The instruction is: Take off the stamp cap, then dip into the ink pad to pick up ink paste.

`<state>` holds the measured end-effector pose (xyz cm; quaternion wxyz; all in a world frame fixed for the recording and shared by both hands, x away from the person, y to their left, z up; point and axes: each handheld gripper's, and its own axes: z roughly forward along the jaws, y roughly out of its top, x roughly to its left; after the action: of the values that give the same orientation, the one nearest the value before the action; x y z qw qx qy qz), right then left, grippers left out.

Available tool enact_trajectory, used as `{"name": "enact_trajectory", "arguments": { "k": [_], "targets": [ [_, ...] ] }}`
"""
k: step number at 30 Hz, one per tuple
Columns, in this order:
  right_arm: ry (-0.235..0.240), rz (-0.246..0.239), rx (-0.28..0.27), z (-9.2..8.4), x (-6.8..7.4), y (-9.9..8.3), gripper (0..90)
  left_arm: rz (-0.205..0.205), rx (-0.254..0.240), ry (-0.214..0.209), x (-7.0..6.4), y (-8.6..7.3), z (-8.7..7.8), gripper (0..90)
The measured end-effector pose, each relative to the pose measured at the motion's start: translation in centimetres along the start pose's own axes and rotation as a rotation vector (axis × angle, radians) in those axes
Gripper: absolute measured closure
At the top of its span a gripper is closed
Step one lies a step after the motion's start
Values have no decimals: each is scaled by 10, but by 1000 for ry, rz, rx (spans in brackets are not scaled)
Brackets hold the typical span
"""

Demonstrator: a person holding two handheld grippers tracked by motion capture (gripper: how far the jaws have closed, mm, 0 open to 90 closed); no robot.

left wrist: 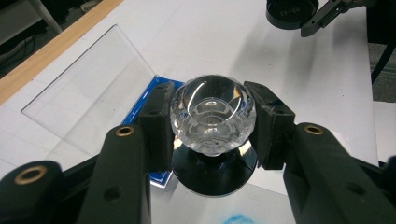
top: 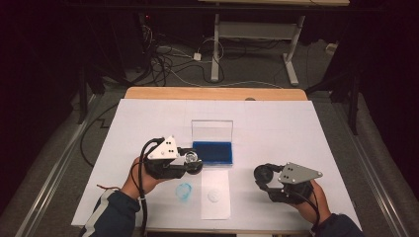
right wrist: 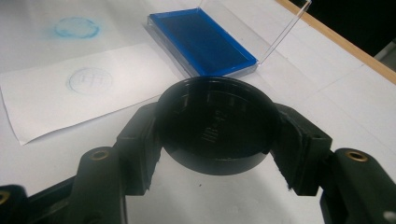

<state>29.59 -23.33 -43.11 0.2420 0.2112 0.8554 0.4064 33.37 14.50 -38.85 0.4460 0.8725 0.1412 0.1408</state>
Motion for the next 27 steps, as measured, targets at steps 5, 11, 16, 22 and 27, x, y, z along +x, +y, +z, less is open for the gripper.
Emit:
{"name": "enact_trajectory", "arguments": {
  "k": [5,11,16,22,27],
  "targets": [
    [0,-6,-2,0,0,1,383,4,5,4,1,3,1,545],
    [4,0,-2,0,-1,1,383,-2,2,5,7,9,0,544],
    [11,-3,4,3,1,2,382,12,45,-6,12,19,5,544],
    [21,-8,9,5,1,1,383,19,98,-21,24,30,15,545],
    [30,-7,12,6,2,1,382,14,124,-28,34,37,24,544]
  ]
}}
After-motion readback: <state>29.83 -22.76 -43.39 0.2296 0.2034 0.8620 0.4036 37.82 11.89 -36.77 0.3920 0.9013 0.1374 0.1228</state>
